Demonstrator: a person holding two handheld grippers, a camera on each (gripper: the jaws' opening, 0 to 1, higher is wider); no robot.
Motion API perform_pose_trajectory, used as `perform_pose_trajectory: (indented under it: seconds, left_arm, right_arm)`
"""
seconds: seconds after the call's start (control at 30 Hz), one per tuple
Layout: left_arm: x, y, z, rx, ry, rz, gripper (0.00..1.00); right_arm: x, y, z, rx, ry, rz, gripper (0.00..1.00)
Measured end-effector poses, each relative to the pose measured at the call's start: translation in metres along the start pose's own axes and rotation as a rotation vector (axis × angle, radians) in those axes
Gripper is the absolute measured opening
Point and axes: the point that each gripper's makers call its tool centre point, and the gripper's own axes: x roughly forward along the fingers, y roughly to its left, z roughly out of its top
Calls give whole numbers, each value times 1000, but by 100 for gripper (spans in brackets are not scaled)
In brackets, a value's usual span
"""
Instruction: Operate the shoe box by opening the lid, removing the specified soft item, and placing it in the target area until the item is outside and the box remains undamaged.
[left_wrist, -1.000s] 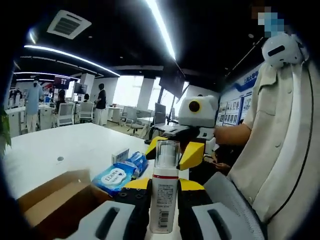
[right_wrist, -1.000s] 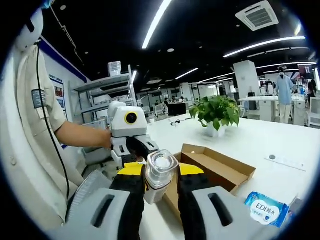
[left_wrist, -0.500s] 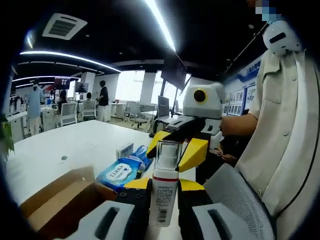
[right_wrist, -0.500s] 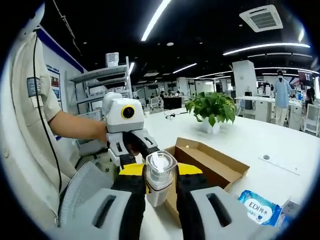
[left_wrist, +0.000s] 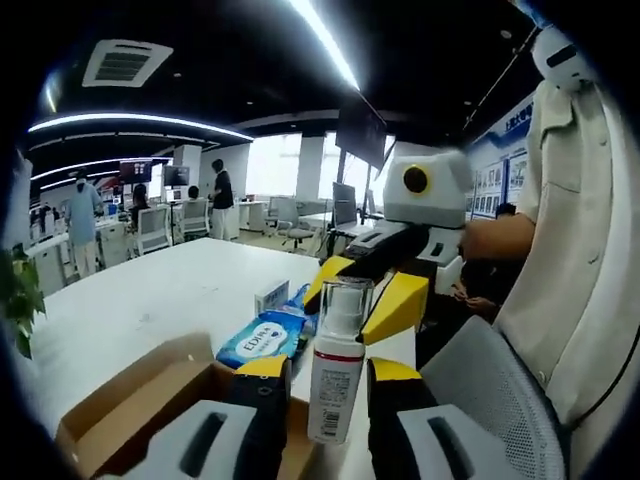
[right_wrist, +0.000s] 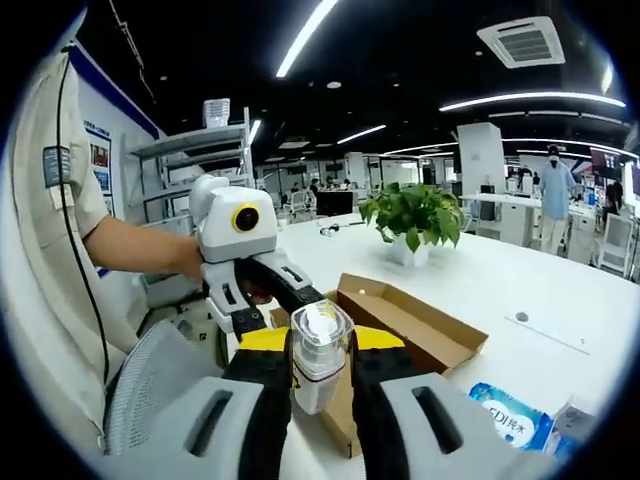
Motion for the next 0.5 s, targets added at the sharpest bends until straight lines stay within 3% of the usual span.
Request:
perform_pose_trajectory:
  seconds: [0.33,0.5]
  left_arm:
    - [-14,14,-2,-21,7,75,41]
    - [-24,21,-5,-37,18,127,52]
  right_arm:
    - [-4,-19,4,0,-3,-41,19]
    - [-8,-30,6,-7,-1,-64,19]
